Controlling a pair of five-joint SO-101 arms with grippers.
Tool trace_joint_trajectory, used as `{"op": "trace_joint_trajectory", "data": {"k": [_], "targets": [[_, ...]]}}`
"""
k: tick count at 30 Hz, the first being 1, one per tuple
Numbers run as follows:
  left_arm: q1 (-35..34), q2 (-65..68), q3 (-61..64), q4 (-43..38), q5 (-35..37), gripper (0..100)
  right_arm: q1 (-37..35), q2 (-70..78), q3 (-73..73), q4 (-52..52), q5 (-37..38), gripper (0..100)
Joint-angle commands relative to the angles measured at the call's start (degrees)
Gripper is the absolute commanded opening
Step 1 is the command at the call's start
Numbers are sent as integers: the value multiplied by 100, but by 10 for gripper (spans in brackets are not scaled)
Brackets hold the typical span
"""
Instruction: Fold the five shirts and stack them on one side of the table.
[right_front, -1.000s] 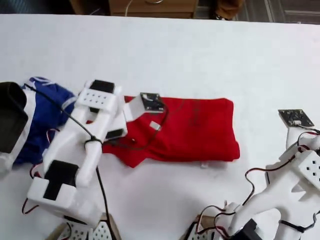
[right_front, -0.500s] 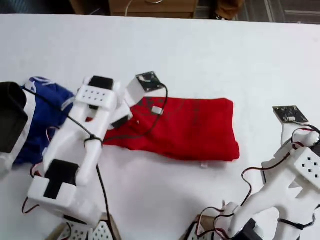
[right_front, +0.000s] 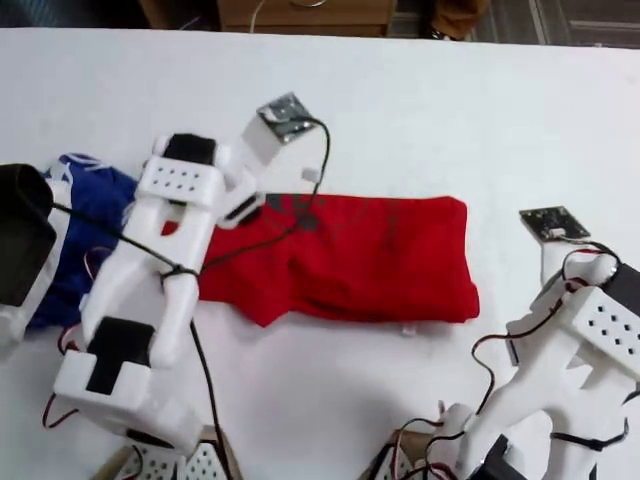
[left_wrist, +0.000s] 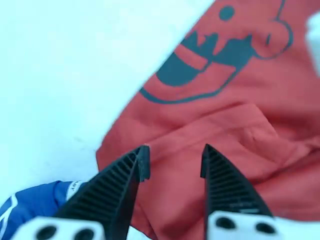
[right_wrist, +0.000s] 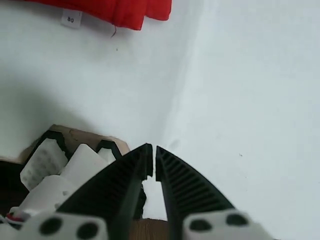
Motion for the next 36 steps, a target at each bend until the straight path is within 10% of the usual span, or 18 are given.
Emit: {"op": "trace_joint_trajectory", "data": {"k": [1, 12, 36], "targets": [[-44, -79, -233, 651, -440, 188, -57, -119, 9, 127, -62, 20], [-88, -1688, 1464, 2462, -3446, 187, -13, -119, 18, 110, -62, 20], [-1538, -2365, 3363, 1916, -5477, 187, -48, -127, 18, 119, -62, 20]]}}
